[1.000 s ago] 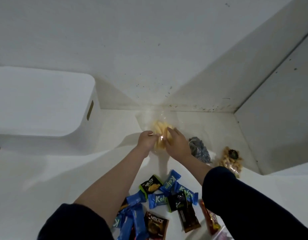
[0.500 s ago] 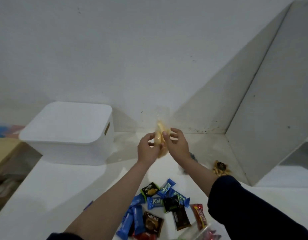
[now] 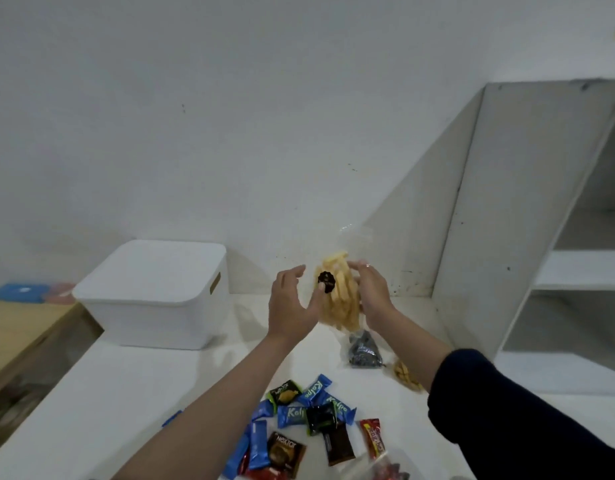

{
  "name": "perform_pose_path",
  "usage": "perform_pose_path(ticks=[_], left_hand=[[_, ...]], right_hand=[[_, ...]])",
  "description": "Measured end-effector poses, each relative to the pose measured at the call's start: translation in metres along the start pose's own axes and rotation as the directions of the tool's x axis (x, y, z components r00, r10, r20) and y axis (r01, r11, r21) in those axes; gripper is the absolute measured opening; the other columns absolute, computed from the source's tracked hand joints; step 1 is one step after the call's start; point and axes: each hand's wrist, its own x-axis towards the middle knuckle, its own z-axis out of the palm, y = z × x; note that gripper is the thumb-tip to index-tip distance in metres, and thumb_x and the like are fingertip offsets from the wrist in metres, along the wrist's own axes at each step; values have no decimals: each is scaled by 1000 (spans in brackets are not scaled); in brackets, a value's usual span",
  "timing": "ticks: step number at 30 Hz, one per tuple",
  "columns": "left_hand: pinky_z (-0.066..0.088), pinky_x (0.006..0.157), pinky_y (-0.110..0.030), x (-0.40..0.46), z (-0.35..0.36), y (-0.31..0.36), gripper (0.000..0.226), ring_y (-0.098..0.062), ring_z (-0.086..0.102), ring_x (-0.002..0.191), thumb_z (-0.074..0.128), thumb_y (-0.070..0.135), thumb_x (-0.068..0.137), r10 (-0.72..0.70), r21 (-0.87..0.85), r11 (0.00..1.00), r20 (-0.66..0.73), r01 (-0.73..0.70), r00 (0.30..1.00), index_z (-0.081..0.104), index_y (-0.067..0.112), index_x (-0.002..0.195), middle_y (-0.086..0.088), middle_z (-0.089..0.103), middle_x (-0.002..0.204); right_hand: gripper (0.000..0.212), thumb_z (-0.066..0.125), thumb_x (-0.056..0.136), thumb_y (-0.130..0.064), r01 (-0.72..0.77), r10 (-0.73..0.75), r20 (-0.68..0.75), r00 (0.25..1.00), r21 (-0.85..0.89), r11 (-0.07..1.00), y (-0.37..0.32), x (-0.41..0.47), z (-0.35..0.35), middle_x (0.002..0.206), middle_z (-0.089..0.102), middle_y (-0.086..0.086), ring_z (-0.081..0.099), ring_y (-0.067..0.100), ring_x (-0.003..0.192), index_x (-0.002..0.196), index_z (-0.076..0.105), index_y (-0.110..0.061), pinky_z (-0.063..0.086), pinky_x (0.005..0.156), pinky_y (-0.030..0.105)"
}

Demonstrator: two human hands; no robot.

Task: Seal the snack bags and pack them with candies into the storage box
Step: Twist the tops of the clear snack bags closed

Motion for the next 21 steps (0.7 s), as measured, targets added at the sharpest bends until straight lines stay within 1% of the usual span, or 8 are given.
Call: perform_pose_path(ticks=[3, 6, 10, 12, 14, 15, 18, 21], left_hand=[[43, 93, -27, 20, -7, 5, 47, -13, 51, 111, 59, 40, 88, -209, -140, 968, 3, 207, 978, 48, 15, 127, 1, 54, 122], [41, 81, -18, 40, -9, 15, 44, -5, 56, 97, 55, 40, 91, -348, -278, 896, 44, 346, 936, 50, 14, 126, 5, 60, 109], [47, 71, -22, 56, -6, 29, 15, -11, 67, 84, 57, 24, 92, -461, -497, 732, 145, 467, 876, 64, 12, 97, 0, 72, 90], [50, 70, -27, 57, -5, 34, 10, -15, 70, 79, 57, 19, 93, -464, -519, 702, 186, 488, 866, 64, 12, 91, -2, 73, 85], [51, 68, -27, 57, -5, 36, 11, -14, 70, 74, 55, 17, 93, -448, -512, 714, 191, 478, 873, 63, 11, 90, -2, 73, 83], [52, 66, -26, 56, -5, 36, 11, -12, 70, 73, 55, 17, 93, -434, -497, 731, 189, 467, 881, 64, 11, 90, -2, 73, 83], [51, 65, -24, 56, -6, 36, 12, -9, 68, 69, 57, 17, 93, -385, -431, 795, 185, 427, 904, 65, 10, 88, 0, 73, 79], [52, 65, -22, 55, -8, 37, 12, -6, 68, 66, 59, 18, 92, -368, -443, 795, 191, 414, 910, 66, 9, 90, 1, 73, 79]], right_hand=[[36, 35, 96, -37, -6, 7, 105, 994, -1, 1000, -2, -3, -16, 105, 67, 11, 64, 26, 87, 91, 69, -25, 53, 72, 36], [41, 33, 98, -34, -44, 36, 214, 976, 34, 998, 0, -4, -31, 83, 65, 11, 62, 22, 61, 83, 69, -20, 48, 55, 28], [43, 30, 99, -35, -83, 69, 278, 958, 39, 996, 4, -2, -43, 82, 67, 11, 63, 23, 62, 94, 67, -13, 50, 55, 31], [43, 30, 100, -36, -58, 70, 245, 967, -53, 997, 6, -2, -46, 94, 67, 10, 63, 24, 79, 102, 66, -13, 52, 69, 36], [33, 39, 99, -34, 3, 19, 169, 985, -131, 991, 4, -2, -48, 105, 67, 8, 62, 21, 93, 104, 66, -16, 50, 80, 37], [25, 46, 97, -33, 45, -30, 127, 991, -123, 991, 2, -3, -49, 106, 68, 6, 63, 17, 93, 103, 65, -19, 48, 76, 32], [6, 62, 90, -25, 187, -186, 22, 982, -67, 980, -11, -4, -48, 97, 71, 5, 65, 12, 85, 92, 66, -21, 45, 65, 21], [7, 66, 87, -16, 259, -260, -20, 965, -37, 965, -22, -3, -46, 79, 71, 4, 66, 8, 70, 81, 68, -16, 47, 59, 16]])
